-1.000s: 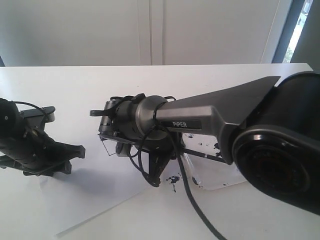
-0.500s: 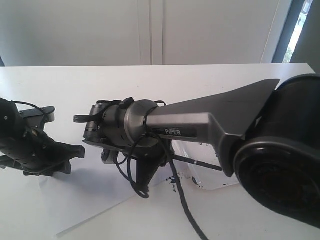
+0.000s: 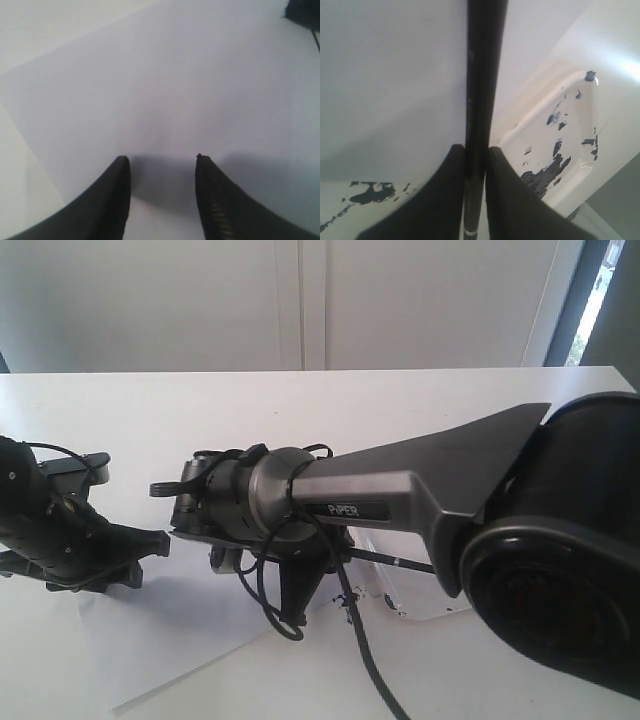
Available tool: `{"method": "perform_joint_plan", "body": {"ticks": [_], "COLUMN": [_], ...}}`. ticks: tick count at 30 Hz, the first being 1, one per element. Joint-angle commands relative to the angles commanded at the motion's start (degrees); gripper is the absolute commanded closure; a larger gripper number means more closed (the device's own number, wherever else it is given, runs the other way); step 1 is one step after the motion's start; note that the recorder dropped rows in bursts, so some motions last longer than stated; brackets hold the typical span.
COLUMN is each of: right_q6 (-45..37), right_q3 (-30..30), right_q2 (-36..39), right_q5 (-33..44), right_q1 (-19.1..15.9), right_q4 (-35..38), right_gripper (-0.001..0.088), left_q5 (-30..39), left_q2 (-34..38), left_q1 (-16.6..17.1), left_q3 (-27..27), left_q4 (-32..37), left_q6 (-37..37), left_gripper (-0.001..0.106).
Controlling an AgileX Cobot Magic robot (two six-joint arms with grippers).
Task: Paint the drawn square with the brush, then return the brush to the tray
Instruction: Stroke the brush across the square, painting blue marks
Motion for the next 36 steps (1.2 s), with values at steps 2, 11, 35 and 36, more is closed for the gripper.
{"method": "perform_joint_plan", "body": {"ticks": [2, 11, 35, 36], "right_q6": [0.0, -0.1, 0.0, 0.0], "right_q3": [0.0, 0.5, 8.6, 8.6], "right_q2": [0.0, -0.4, -4.4, -4.4], "right_q5": [0.0, 0.0, 0.0, 0.0], "right_q1": [-0.7, -3.4, 1.0, 1.0], "right_q4": [0.0, 0.4, 0.1, -0.6], "right_gripper": [0.0868, 0.0868, 0.0868, 0.0868], "left_q5": [0.0, 0.0, -0.3, -0.2], "left_q2": [0.0, 0.0, 0.0, 0.0], "left_q1": [0.0, 0.0, 0.0, 0.0], "left_q3": [0.0, 0.0, 0.0, 0.0], "left_q4": [0.0, 0.0, 0.0, 0.0], "left_q6": [0.0, 0.0, 0.0, 0.0], "left_gripper": [0.057, 0.057, 0.057, 0.057]}}
